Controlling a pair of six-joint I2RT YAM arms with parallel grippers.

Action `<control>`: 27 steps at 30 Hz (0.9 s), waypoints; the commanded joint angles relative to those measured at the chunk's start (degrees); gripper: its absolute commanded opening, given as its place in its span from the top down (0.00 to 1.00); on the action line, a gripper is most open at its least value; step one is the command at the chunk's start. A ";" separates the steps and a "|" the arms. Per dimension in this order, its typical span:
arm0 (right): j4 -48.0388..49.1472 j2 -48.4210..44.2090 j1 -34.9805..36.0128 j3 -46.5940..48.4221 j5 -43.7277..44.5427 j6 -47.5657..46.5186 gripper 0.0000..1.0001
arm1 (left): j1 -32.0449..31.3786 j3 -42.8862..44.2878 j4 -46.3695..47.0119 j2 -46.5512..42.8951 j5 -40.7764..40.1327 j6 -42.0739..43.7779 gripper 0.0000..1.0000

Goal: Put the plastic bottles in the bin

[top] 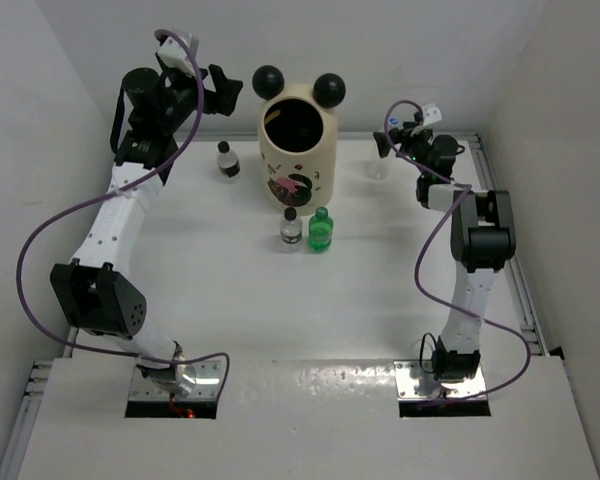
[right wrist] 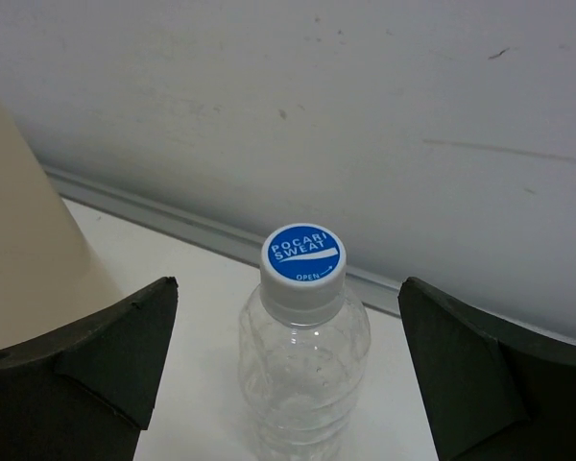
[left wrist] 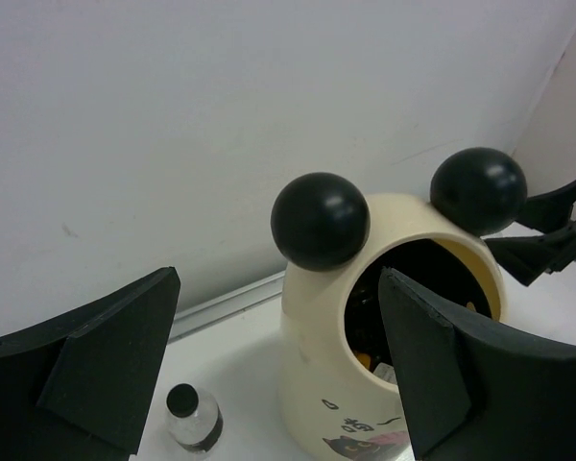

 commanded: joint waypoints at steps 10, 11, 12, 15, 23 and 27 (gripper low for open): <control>0.16 9.22 1.25 10.42 1.20 -2.37 0.11 | -0.40 3.32 1.83 2.18 0.58 0.12 0.08; 0.60 9.84 1.34 10.51 1.11 -2.45 0.15 | -0.40 3.32 1.31 2.87 0.58 0.12 0.08; 0.77 9.93 1.43 10.33 1.29 -2.45 0.17 | -0.40 3.85 1.30 2.88 0.58 0.12 0.08; 0.86 10.54 1.69 10.33 1.11 -3.24 0.27 | -0.40 3.85 0.78 3.41 0.58 0.12 0.08; 5.25 10.28 1.69 7.61 0.06 -4.74 0.84 | -0.40 4.38 0.25 3.93 0.58 0.64 0.08; 9.11 6.25 1.69 3.49 -0.29 -3.78 0.93 | -0.40 3.68 -0.28 2.89 0.05 1.17 0.08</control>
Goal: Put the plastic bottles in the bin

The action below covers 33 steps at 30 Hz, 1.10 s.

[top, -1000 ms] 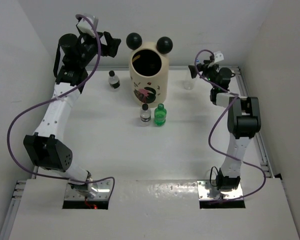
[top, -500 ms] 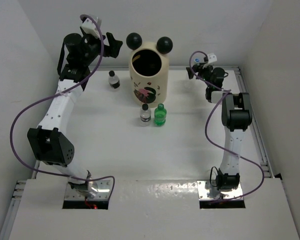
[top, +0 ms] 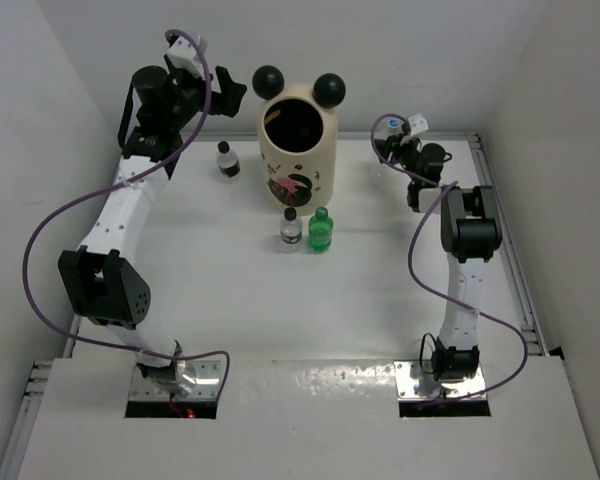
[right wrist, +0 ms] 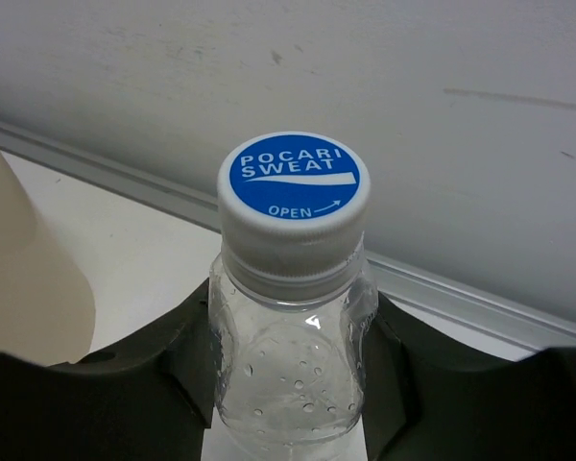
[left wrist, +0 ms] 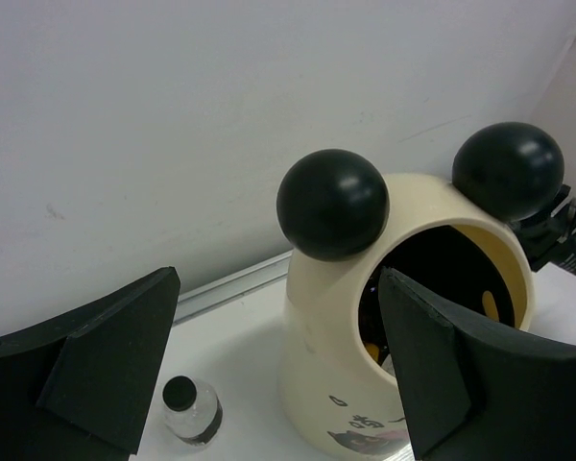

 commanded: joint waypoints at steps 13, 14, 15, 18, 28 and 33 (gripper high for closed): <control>-1.51 -40.36 4.37 -12.20 -12.19 14.45 1.00 | -1.39 -10.81 3.62 -12.49 -0.70 -0.58 0.08; -3.43 -44.72 5.60 -12.12 -14.46 15.42 1.00 | -1.39 -12.21 3.63 -14.06 -1.31 -0.58 0.08; -5.19 -45.90 6.39 -12.12 -15.18 15.52 1.00 | -1.39 -12.92 3.63 -14.86 -1.92 -0.58 0.08; -9.16 -50.47 11.92 -10.98 -17.46 16.75 1.00 | -1.39 -15.38 3.01 -16.63 -2.72 -1.20 0.08; -14.44 -46.10 21.69 -4.04 -18.52 6.04 1.00 | -0.86 -19.68 -0.42 -21.90 -4.65 0.90 0.08; -13.91 -38.64 23.19 1.58 -18.44 4.00 1.00 | 0.28 -22.06 -0.42 -22.52 -4.65 1.70 0.08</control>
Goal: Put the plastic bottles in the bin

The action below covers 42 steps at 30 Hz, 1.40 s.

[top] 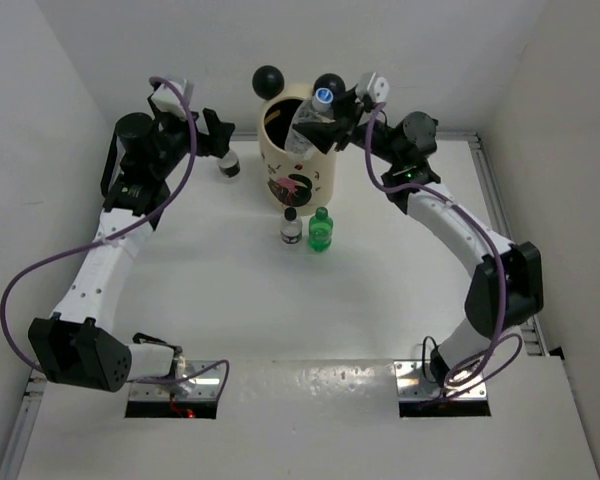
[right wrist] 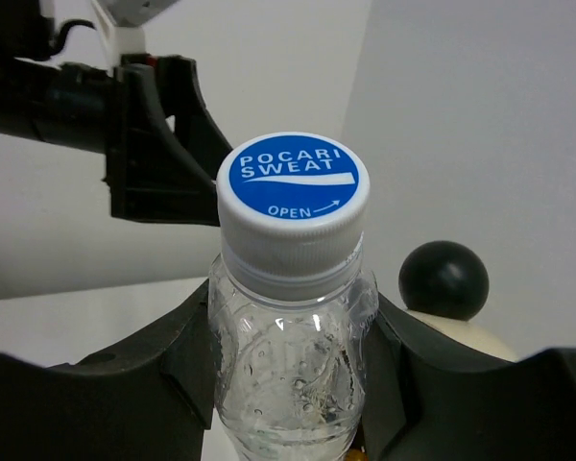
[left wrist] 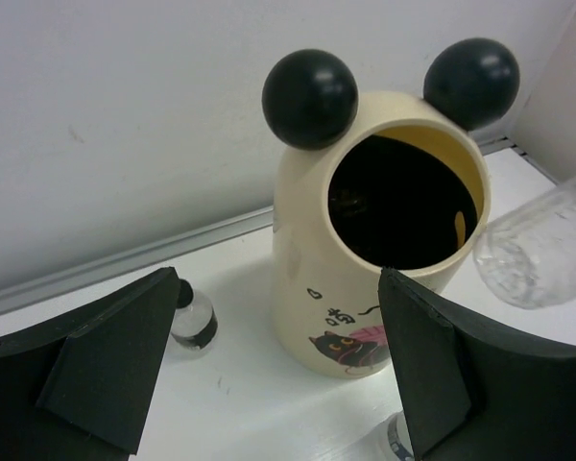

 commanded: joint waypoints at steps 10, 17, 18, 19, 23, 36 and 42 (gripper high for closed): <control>0.55 10.69 1.75 12.15 2.14 -10.71 1.00 | 2.10 -4.77 0.17 -2.61 -0.76 3.73 0.08; 1.00 18.41 1.31 14.95 3.55 -17.57 0.65 | 5.26 -5.91 -1.24 -1.47 -1.38 3.02 0.07; 0.91 19.21 1.05 15.91 3.64 -17.75 0.50 | 5.79 -5.92 -1.24 -1.47 -0.86 3.02 0.07; 0.74 20.43 0.96 16.62 3.64 -18.19 0.42 | 5.80 -6.53 -1.24 -0.86 -0.85 3.02 0.07; 4.40 22.56 0.79 17.60 4.95 -17.23 0.00 | 8.60 -7.58 -0.71 0.47 1.79 2.50 0.07; 3.82 3.40 1.84 14.00 6.89 -1.40 0.00 | 10.19 -17.95 15.10 7.14 9.87 6.45 0.06; -2.60 -3.89 -3.33 6.80 11.63 -2.55 0.00 | 10.19 -13.85 20.12 18.91 9.62 8.30 0.06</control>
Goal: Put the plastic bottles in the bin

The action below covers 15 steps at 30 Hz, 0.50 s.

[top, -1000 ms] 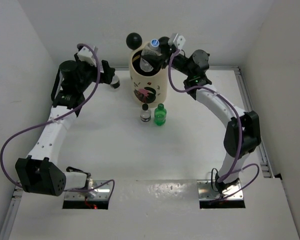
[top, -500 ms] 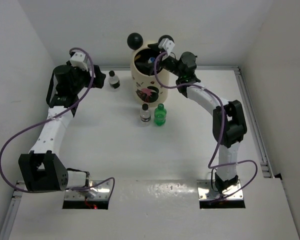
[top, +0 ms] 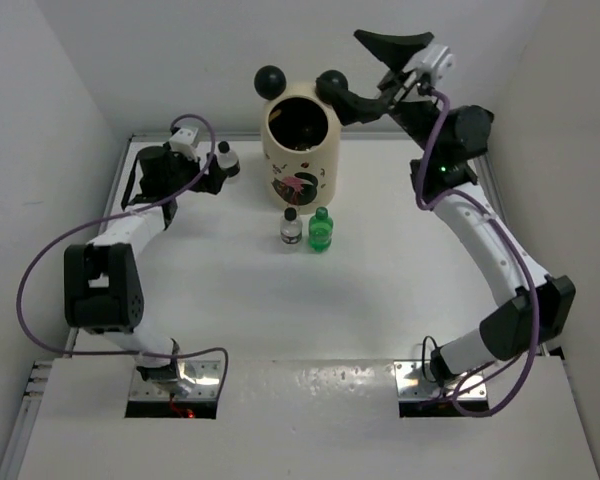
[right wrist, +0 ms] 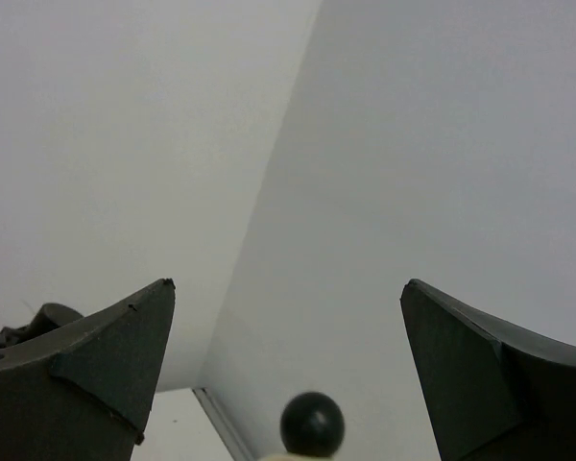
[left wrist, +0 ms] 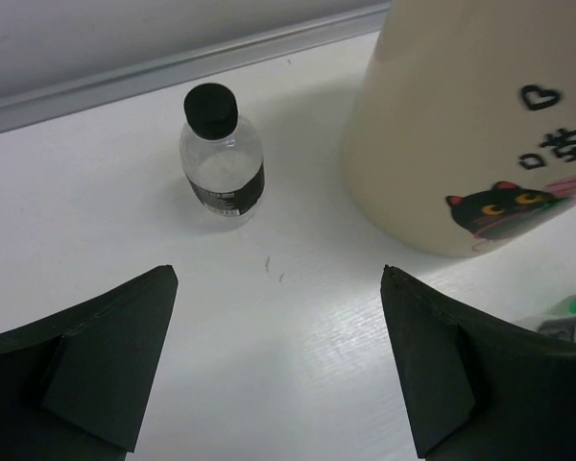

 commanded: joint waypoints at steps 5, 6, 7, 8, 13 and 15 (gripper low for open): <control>-9.71 -4.99 -6.24 -9.88 6.07 0.80 0.00 | 0.33 9.87 7.36 13.82 -0.31 1.17 0.06; -10.33 -5.78 -6.51 -10.14 6.43 0.97 0.00 | 0.33 10.92 7.36 15.40 -0.32 1.17 0.06; -11.64 -5.87 -6.86 -10.92 6.78 0.88 0.00 | 0.33 13.19 7.36 18.55 -0.32 1.17 0.06; -11.91 -5.70 -6.86 -11.19 6.96 0.62 0.00 | 0.33 14.17 7.36 20.06 -0.84 1.17 0.06; -14.20 -5.17 -7.04 -11.02 7.22 0.62 0.00 | -0.19 22.34 7.45 28.68 -0.06 1.17 0.06; -14.64 -4.47 -7.21 -10.93 7.22 0.62 0.00 | -0.19 24.54 6.93 32.46 1.43 1.86 0.06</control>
